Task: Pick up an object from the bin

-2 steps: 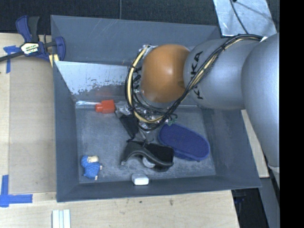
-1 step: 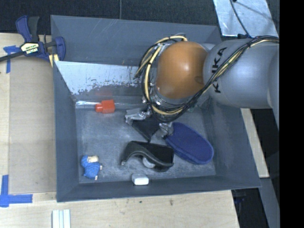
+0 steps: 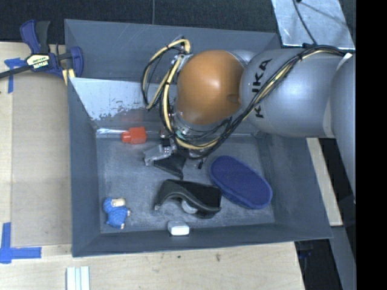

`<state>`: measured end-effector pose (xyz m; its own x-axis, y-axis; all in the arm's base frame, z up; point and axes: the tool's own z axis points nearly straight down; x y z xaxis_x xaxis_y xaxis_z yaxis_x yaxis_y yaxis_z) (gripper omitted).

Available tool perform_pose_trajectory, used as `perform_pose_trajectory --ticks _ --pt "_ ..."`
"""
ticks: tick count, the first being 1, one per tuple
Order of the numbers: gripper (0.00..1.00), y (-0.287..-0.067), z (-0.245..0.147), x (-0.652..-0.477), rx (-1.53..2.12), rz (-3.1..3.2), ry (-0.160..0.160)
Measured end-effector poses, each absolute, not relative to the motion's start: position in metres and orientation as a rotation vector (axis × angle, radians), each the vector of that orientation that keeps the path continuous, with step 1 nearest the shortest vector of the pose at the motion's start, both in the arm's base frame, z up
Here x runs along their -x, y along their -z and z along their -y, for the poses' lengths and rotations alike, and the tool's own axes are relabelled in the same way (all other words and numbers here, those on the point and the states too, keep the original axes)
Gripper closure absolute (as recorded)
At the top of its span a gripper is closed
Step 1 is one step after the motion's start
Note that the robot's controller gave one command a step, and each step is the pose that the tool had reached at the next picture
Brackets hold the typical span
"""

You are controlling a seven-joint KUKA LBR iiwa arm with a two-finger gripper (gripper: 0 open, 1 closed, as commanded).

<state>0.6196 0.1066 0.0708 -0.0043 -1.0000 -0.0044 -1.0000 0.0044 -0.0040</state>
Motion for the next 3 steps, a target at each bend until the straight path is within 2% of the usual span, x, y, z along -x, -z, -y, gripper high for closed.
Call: perform_pose_trajectory --ticks 1,2,3 --pt "0.0 -0.071 -0.167 -0.62 2.391 -2.029 -0.002" --pt "1.0 -0.073 -0.167 -0.621 2.386 -2.032 -0.002" --pt "1.0 -0.106 -0.168 -0.622 2.383 -2.036 0.003"
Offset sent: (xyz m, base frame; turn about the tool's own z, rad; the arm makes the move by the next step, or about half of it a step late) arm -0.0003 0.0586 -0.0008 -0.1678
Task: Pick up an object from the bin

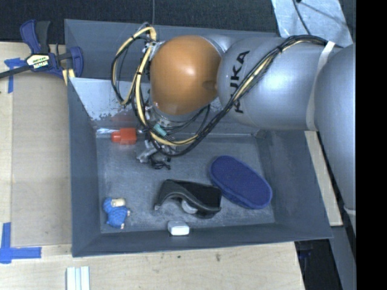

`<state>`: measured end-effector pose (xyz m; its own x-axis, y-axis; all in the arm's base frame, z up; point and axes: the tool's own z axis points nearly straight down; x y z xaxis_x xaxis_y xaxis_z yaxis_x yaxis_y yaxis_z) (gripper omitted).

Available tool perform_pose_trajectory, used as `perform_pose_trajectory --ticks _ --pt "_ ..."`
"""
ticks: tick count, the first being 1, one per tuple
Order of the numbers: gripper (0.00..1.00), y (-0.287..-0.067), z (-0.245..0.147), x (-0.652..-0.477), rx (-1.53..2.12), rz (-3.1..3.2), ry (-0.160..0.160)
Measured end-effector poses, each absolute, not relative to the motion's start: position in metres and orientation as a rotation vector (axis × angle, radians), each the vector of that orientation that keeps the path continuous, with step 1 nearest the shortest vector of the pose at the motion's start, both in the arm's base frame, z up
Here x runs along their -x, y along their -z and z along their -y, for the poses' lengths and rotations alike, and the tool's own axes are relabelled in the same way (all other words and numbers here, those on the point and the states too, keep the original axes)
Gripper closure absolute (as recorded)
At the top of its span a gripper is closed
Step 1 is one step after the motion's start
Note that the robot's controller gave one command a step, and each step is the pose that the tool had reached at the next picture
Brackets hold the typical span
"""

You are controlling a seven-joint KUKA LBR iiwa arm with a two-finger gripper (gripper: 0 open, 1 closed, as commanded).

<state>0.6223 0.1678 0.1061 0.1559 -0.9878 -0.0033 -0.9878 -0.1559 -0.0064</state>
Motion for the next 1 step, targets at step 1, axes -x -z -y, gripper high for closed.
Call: perform_pose_trajectory --ticks 1 --pt "1.0 -0.129 -0.1685 -0.6235 2.38 -2.04 0.002"
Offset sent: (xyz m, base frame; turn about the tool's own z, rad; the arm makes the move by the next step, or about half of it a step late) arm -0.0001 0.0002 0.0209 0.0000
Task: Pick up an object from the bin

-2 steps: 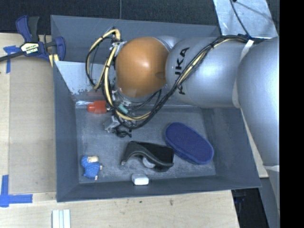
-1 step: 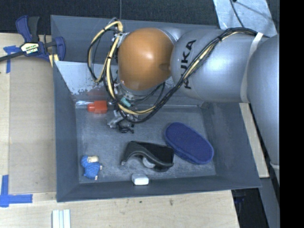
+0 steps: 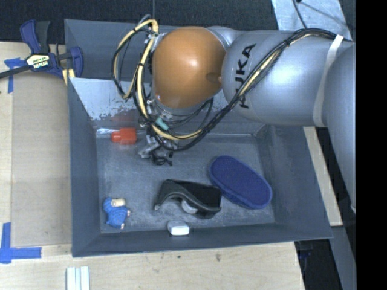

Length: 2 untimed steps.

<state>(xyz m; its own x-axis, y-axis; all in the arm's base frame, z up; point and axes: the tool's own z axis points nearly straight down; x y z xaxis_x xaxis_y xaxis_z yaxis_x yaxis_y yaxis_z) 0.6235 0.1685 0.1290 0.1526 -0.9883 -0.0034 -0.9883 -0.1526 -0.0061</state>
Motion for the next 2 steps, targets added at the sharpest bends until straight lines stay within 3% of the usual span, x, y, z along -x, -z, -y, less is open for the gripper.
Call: perform_pose_trajectory --ticks 1,2 --pt "1.0 -0.137 -0.169 -0.625 2.375 -2.045 0.001" --pt "1.0 -0.173 -0.169 -0.626 2.371 -2.049 0.004"
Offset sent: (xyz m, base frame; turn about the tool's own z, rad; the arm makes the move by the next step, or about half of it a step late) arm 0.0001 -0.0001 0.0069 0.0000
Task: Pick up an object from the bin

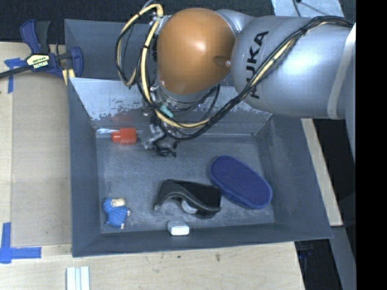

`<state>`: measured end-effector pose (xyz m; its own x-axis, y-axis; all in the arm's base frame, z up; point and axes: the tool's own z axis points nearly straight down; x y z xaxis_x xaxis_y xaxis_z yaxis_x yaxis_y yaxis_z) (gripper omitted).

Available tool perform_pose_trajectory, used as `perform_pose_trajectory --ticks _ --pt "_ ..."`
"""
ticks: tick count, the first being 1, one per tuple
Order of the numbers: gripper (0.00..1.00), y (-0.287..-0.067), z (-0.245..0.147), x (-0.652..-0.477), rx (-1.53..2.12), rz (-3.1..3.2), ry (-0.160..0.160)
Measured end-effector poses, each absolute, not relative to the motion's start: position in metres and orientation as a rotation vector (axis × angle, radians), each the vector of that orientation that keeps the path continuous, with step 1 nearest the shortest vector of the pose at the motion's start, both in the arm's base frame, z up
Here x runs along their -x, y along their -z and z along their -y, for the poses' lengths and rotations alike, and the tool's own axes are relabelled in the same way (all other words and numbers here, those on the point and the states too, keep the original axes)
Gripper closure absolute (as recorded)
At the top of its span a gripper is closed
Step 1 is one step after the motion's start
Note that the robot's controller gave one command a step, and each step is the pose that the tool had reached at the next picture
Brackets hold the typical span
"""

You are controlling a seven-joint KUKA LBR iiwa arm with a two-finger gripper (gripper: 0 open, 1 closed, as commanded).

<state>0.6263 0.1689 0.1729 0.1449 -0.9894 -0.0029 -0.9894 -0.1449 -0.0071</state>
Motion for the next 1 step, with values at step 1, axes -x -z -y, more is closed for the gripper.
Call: perform_pose_trajectory --ticks 1 --pt "1.0 -0.2016 -0.1694 -0.6276 2.368 -2.054 0.003"
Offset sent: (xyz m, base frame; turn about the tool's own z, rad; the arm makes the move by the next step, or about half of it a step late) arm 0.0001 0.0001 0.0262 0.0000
